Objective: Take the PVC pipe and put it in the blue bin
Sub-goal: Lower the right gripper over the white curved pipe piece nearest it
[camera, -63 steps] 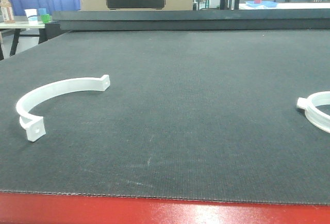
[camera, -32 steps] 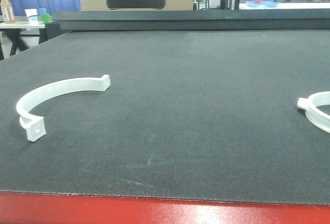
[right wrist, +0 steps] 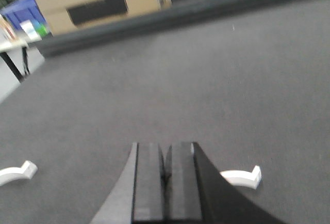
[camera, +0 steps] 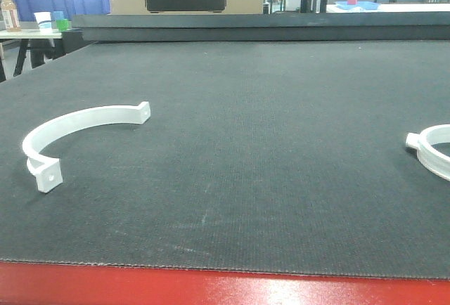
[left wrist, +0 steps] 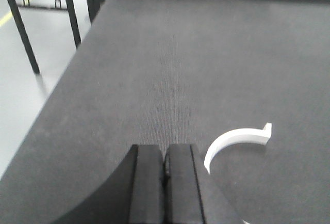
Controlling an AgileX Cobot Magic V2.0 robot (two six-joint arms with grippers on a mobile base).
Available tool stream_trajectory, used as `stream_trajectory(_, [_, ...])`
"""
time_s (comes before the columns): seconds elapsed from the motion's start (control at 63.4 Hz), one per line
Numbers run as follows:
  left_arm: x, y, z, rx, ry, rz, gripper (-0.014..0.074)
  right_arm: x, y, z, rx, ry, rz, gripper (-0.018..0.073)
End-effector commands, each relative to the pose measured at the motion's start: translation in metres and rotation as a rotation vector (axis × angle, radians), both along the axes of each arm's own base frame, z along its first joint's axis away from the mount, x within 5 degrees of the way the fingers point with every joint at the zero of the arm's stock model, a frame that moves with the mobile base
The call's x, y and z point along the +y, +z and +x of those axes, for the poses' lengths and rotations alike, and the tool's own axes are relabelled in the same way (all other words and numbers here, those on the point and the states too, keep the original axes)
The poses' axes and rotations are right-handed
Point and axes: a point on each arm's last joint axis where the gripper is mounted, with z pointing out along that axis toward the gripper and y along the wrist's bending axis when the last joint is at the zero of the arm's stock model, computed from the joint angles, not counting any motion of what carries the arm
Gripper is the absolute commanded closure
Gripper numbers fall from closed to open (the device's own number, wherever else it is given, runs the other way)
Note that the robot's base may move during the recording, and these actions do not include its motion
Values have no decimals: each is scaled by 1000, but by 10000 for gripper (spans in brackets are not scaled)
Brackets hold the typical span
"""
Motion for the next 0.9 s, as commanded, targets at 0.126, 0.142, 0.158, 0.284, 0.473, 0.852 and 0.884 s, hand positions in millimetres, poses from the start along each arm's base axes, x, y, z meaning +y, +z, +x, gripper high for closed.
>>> stream_trajectory(0.126, [-1, 4, 13, -61, -1, -31, 707, -4, -5, 18, 45, -21, -5, 720])
stream_trajectory(0.142, [-1, 5, 13, -67, -1, -31, 707, -5, -5, 18, 39, -24, -5, 720])
stream_trajectory(0.158, [-1, 5, 13, -74, -1, -31, 707, -5, -4, 18, 28, -30, -6, 720])
stream_trajectory(0.284, [-1, 6, 14, -86, -1, -31, 707, -7, 0, 19, -10, -50, -17, 720])
stream_trajectory(0.473, [-2, 7, 15, -101, 0, -52, 707, -9, 3, 20, -42, -67, -19, 720])
stream_trajectory(0.852, [-2, -9, 43, -43, 4, -53, 563, -12, -11, 38, 52, -66, -58, 720])
stream_trajectory(0.884, [-2, -10, 46, -35, 6, -60, 504, -12, -14, 42, 73, -64, -56, 720])
